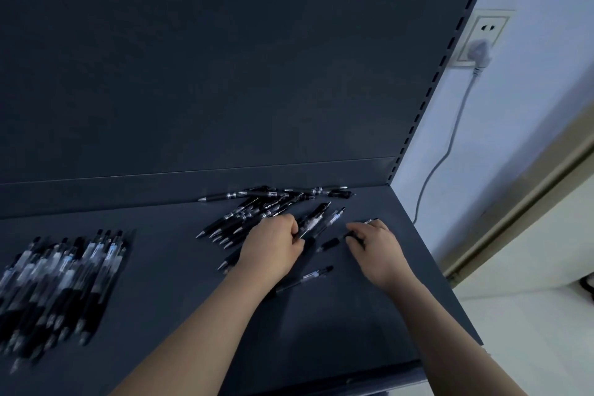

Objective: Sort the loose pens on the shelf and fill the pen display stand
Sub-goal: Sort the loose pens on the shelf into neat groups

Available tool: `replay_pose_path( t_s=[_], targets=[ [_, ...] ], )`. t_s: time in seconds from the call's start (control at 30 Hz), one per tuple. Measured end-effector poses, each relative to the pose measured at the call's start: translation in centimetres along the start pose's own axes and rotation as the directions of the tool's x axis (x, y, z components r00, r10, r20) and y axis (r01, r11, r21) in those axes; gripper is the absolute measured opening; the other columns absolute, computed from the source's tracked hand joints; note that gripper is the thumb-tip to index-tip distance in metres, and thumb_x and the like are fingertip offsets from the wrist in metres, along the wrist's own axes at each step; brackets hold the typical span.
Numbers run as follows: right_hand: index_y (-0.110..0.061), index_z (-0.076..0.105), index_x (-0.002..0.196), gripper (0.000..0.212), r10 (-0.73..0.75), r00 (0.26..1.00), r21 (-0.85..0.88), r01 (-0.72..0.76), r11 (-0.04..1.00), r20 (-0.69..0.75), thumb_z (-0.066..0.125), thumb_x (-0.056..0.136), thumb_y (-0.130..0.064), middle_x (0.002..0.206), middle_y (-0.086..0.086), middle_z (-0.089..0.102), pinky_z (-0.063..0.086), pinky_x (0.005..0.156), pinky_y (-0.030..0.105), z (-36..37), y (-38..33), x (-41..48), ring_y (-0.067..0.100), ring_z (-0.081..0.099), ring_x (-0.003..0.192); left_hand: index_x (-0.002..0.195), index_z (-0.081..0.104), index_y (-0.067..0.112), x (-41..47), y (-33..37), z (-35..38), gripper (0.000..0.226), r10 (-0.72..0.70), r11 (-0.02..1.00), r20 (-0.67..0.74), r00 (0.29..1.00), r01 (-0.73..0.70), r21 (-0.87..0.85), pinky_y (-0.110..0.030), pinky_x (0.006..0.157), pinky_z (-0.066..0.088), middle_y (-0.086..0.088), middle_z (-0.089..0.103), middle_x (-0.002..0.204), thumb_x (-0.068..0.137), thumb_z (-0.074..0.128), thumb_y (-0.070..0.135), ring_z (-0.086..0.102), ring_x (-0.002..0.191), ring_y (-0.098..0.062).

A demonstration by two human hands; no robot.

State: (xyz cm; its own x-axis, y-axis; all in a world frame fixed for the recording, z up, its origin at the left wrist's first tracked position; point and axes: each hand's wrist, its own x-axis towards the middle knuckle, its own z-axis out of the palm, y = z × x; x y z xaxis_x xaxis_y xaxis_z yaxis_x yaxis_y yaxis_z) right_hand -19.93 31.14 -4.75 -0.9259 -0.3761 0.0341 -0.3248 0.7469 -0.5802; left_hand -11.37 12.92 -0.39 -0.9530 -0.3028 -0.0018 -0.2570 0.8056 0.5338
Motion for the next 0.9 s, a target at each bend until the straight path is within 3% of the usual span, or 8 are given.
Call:
replay_pose_path(
  t_s=[0.23, 0.33, 0.43, 0.5, 0.63, 0.77, 0.83, 0.9],
  targets=[
    [-0.016, 0.066, 0.119, 0.026, -0.027, 1.0, 0.016, 0.027, 1.0, -0.009, 0.053, 0.096, -0.02, 0.105, 0.003, 0.063, 0.032, 0.083, 0.014, -0.7, -0.1, -0.2, 0.013, 0.049, 0.115, 0.102, 0.067, 0.02, 1.2, 0.8, 0.8, 0.021, 0.036, 0.993, 0.068, 0.997, -0.044, 0.107, -0.033, 0.082, 0.053, 0.005, 0.068, 0.092, 0.083, 0.071, 0.028, 0.063, 0.088, -0.015],
    [-0.012, 0.069, 0.107, 0.02, 0.009, 0.999, 0.038, -0.008, 0.999, -0.045, 0.056, 0.095, -0.019, 0.089, 0.0, 0.066, 0.029, 0.073, 0.016, -0.8, -0.3, -0.2, 0.015, 0.048, 0.108, 0.102, 0.069, 0.021, 1.2, 0.8, 0.8, 0.021, 0.049, 0.99, 0.065, 0.997, -0.057, 0.132, -0.031, 0.085, 0.052, 0.005, 0.07, 0.096, 0.083, 0.071, 0.028, 0.064, 0.093, -0.014],
    [-0.013, 0.068, 0.106, 0.022, 0.099, 0.99, 0.049, -0.095, 0.994, -0.097, 0.061, 0.09, -0.026, 0.093, 0.002, 0.064, 0.03, 0.072, 0.019, -0.8, -0.5, 0.1, 0.013, 0.046, 0.101, 0.1, 0.07, 0.021, 1.2, 0.9, 0.7, 0.018, 0.041, 0.99, 0.067, 0.997, -0.049, 0.135, -0.032, 0.086, 0.052, 0.005, 0.071, 0.097, 0.083, 0.071, 0.027, 0.064, 0.096, -0.014],
    [-0.014, 0.066, 0.107, 0.023, 0.116, 0.99, 0.034, -0.113, 0.993, -0.076, 0.064, 0.087, -0.025, 0.097, 0.004, 0.063, 0.032, 0.073, 0.021, -0.7, -0.8, 0.3, 0.013, 0.046, 0.096, 0.097, 0.069, 0.021, 1.2, 1.0, 0.6, 0.017, 0.013, 0.993, 0.077, 0.997, -0.022, 0.12, -0.032, 0.084, 0.053, 0.005, 0.07, 0.096, 0.081, 0.071, 0.025, 0.064, 0.095, -0.015],
    [-0.015, 0.056, 0.101, 0.022, 0.136, 0.99, 0.112, -0.132, 0.985, -0.031, 0.068, 0.083, -0.015, 0.083, -0.002, 0.058, 0.038, 0.07, 0.025, -0.9, -2.1, -0.1, 0.019, 0.055, 0.092, 0.093, 0.069, 0.021, 0.8, 1.1, 0.7, 0.018, -0.067, 0.997, 0.128, 0.99, 0.061, 0.046, -0.032, 0.079, 0.056, 0.004, 0.07, 0.091, 0.077, 0.074, 0.026, 0.066, 0.087, -0.016],
    [-0.013, 0.052, 0.108, 0.028, 0.223, 0.975, 0.164, -0.219, 0.962, -0.006, 0.068, 0.086, -0.018, 0.081, -0.007, 0.055, 0.038, 0.057, 0.017, -1.4, -2.2, -0.9, 0.012, 0.053, 0.075, 0.085, 0.073, 0.018, 0.4, 0.6, 0.6, 0.014, -0.079, 0.997, 0.133, 0.988, 0.076, 0.03, -0.031, 0.076, 0.057, 0.003, 0.072, 0.083, 0.075, 0.073, 0.027, 0.067, 0.081, -0.014],
    [-0.007, 0.058, 0.104, 0.026, 0.249, 0.968, 0.16, -0.246, 0.956, -0.002, 0.07, 0.085, -0.019, 0.079, -0.004, 0.058, 0.045, 0.063, 0.024, -1.5, -2.1, -1.2, 0.016, 0.058, 0.079, 0.085, 0.072, 0.016, 0.4, 0.5, 0.7, 0.015, -0.074, 0.997, 0.122, 0.99, 0.071, 0.026, -0.033, 0.076, 0.057, 0.002, 0.072, 0.082, 0.075, 0.071, 0.026, 0.067, 0.08, -0.015],
    [0.002, 0.063, 0.097, 0.026, 0.263, 0.965, 0.149, -0.26, 0.954, -0.005, 0.071, 0.083, -0.018, 0.082, 0.01, 0.066, 0.05, 0.072, 0.033, -1.7, -2.3, -1.5, 0.029, 0.062, 0.088, 0.09, 0.069, 0.018, 0.4, 0.7, 0.8, 0.019, -0.06, 0.998, 0.102, 0.993, 0.059, 0.011, -0.032, 0.076, 0.055, 0.004, 0.069, 0.085, 0.075, 0.074, 0.029, 0.065, 0.082, -0.015]
  ],
)
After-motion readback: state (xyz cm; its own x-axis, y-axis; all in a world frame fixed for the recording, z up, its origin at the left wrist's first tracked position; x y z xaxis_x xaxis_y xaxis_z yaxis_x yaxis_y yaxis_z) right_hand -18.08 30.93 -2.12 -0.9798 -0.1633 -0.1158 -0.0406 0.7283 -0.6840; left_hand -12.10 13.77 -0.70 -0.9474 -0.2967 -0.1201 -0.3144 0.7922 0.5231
